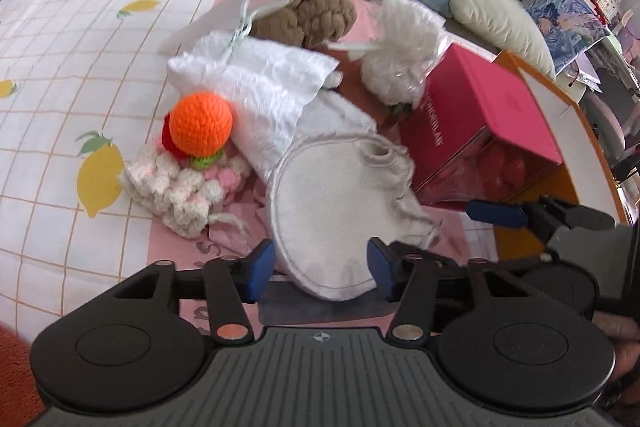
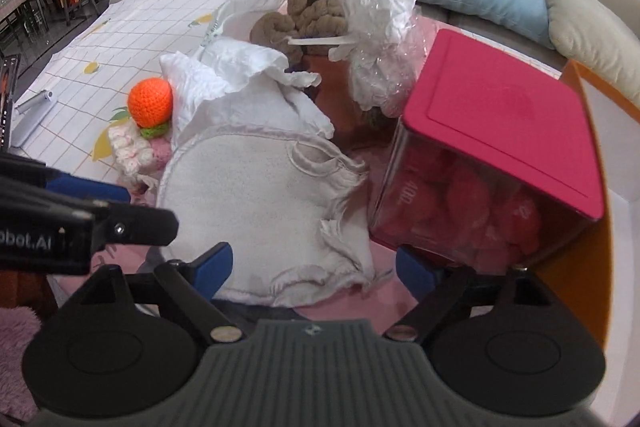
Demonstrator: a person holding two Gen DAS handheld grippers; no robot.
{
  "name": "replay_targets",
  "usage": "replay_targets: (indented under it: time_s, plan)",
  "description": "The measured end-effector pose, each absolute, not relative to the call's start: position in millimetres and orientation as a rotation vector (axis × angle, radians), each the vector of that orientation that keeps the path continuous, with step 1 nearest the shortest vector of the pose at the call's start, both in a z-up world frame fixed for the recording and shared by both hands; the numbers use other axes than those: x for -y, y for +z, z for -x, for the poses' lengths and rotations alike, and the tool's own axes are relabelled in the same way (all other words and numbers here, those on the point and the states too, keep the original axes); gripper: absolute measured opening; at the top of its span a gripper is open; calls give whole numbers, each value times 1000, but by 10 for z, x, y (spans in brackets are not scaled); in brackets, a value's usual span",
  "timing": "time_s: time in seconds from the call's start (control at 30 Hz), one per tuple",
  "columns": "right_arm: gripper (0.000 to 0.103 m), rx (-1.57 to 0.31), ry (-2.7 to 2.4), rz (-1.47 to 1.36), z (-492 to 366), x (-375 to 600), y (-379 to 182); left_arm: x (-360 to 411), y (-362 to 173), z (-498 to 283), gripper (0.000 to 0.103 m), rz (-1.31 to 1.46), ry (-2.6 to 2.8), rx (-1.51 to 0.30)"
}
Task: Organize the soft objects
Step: 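Reach the right tool down to the white cloth bib and grasp it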
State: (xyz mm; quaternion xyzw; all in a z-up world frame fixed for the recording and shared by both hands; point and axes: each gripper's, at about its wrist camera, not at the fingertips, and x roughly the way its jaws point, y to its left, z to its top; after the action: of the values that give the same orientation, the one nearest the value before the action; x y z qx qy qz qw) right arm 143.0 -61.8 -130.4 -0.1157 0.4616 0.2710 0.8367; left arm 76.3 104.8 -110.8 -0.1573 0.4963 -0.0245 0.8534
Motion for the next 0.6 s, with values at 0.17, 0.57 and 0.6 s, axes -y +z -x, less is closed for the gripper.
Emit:
replay_targets:
  time_s: [0.17,0.57,0.6]
  plan:
    - [99,-1009,604,227,-1562,547,-1452,-1139,-1180,-778,46,352,-31,-1050]
    - [100,-1067,577,198,-1665,410,-1685,-1244,-1297,-801,39,346,20,-1084]
    - [100,-1060,576,207,-1638,403,-1668,-1231,-1278,-795,39,329,31,-1073]
